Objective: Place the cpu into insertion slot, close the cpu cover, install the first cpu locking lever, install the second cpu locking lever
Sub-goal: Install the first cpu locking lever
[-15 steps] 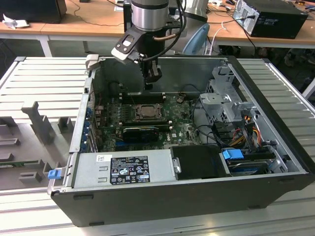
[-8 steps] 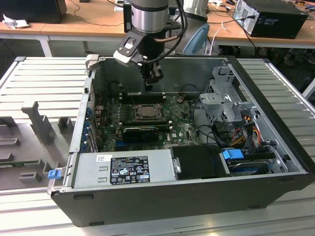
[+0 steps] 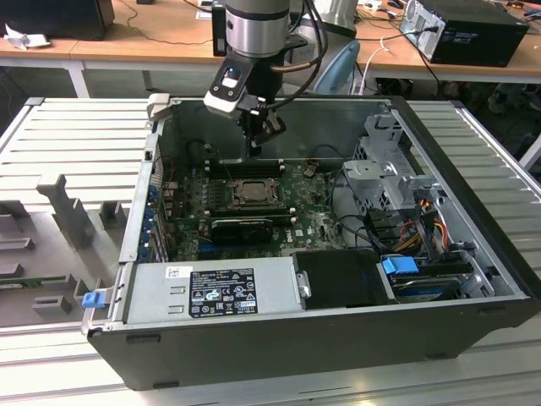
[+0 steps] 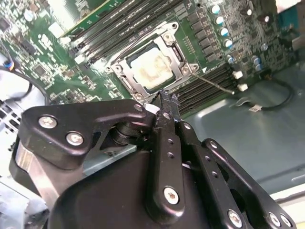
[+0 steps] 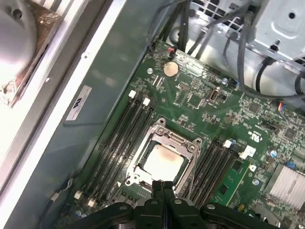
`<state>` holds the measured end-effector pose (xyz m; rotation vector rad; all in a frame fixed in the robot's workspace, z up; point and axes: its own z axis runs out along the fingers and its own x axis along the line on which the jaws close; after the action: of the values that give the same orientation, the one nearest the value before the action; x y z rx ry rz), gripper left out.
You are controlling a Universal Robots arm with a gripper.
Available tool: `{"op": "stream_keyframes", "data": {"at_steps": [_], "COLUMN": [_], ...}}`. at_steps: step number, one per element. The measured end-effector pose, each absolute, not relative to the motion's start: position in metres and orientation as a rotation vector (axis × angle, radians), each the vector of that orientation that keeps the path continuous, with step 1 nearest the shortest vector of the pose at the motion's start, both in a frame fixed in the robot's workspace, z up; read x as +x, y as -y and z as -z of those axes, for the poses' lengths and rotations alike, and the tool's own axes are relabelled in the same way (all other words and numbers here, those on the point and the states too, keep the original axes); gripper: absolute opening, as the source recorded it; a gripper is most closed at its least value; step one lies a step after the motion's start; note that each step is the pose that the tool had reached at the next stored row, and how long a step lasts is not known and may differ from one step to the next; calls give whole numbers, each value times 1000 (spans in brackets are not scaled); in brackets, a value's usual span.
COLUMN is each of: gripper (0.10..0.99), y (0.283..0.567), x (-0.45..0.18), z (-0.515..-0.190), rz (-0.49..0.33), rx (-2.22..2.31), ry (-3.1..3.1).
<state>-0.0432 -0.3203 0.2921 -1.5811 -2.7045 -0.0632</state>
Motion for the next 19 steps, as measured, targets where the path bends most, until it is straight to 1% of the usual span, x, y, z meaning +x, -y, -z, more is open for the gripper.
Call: {"op": "stream_keyframes", "data": {"at_steps": [19], "gripper": [106], "y": [320], "x": [-43], "z": [-292], "rz": [60], "rx": [-1101], "ry": [2926]}}
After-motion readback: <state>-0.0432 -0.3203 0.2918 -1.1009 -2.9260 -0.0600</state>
